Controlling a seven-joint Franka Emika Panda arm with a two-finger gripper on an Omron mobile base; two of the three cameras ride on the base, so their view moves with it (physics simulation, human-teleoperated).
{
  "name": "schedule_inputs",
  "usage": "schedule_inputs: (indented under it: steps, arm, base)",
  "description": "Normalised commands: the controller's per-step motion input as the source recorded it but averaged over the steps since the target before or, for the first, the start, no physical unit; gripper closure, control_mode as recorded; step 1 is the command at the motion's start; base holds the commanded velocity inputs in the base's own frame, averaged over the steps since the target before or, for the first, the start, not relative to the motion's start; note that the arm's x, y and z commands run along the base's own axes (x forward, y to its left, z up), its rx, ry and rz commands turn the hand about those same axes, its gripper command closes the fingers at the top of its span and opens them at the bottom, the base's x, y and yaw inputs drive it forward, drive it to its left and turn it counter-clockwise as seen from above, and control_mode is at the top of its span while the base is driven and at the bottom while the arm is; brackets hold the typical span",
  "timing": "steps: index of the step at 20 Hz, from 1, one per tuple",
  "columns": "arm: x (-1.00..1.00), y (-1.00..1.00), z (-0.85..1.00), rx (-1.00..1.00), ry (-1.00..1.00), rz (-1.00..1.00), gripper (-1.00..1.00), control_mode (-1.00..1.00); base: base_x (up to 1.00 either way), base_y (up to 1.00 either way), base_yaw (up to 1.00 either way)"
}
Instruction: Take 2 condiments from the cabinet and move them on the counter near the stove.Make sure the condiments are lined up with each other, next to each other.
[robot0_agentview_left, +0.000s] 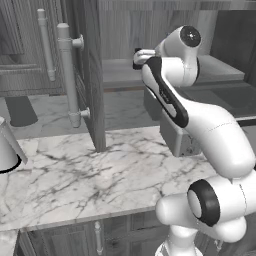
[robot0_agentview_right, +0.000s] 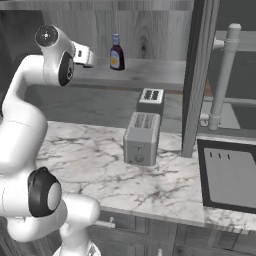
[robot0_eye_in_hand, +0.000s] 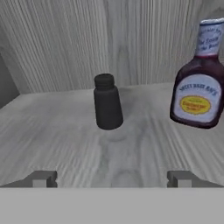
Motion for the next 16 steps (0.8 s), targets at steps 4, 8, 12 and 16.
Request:
schedule_inputs:
  steps: [4, 8, 12, 16]
  arm:
    - [0.27, 0.17, 0.0, 0.0, 0.0, 0.0, -1.0, -1.0]
    - [0.27, 0.24, -0.04, -0.03, 0.0, 0.0, -1.0, -1.0]
    - [0.21, 0.15, -0.01, -0.04, 0.0, 0.0, -1.0, -1.0]
    - [0.15, 0.04, 0.0, -0.03, 0.0, 0.0, -1.0, -1.0]
  base:
    - [0.0, 0.0, 0.0]
    - [0.0, 0.0, 0.0]
    - [0.0, 0.0, 0.0]
    - [0.0, 0.0, 0.0]
